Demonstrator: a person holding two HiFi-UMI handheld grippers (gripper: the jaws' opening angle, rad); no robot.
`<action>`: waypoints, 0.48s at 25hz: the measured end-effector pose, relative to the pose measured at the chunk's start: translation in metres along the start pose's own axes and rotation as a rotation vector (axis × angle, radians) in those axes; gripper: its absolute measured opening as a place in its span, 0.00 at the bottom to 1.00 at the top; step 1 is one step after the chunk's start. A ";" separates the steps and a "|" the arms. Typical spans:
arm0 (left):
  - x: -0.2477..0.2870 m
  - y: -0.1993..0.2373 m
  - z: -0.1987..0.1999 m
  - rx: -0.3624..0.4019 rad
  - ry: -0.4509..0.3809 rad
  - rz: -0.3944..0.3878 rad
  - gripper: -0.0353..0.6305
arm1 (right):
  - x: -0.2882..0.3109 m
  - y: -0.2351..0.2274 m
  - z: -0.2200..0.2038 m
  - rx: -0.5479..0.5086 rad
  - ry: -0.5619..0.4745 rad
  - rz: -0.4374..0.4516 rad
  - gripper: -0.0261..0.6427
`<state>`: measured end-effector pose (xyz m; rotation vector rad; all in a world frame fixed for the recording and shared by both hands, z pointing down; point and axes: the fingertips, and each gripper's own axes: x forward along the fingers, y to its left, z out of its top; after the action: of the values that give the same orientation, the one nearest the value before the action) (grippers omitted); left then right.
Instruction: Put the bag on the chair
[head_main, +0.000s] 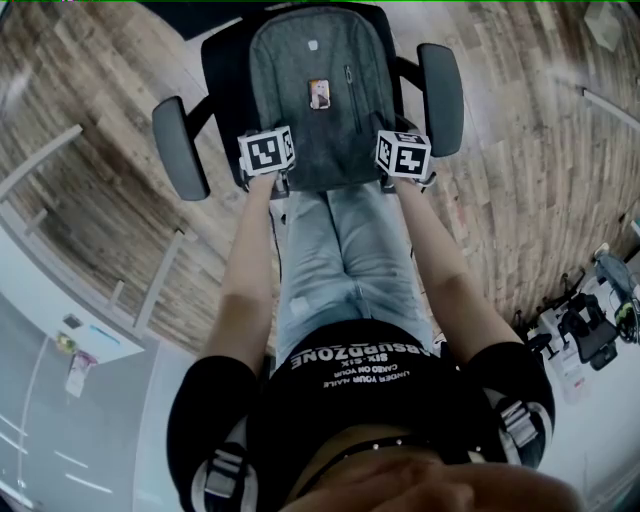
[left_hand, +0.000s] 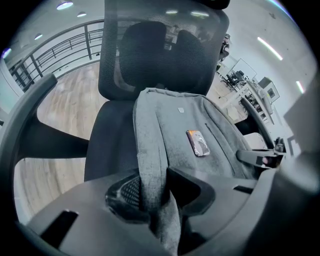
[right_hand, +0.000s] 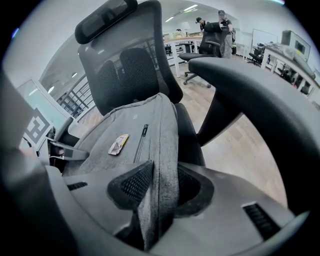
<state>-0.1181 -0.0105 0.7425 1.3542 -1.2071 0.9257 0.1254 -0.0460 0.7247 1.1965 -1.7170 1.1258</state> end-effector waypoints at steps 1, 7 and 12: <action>0.001 0.001 0.000 0.000 -0.001 0.000 0.22 | 0.001 0.000 -0.001 0.001 0.001 -0.002 0.23; 0.007 0.006 -0.002 -0.001 0.004 0.015 0.22 | 0.007 -0.003 -0.004 -0.007 0.018 -0.019 0.24; 0.013 0.006 -0.002 -0.007 0.000 0.022 0.23 | 0.011 -0.005 -0.003 -0.015 0.021 -0.028 0.25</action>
<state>-0.1219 -0.0103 0.7563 1.3381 -1.2259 0.9360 0.1271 -0.0471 0.7365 1.1920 -1.6844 1.1030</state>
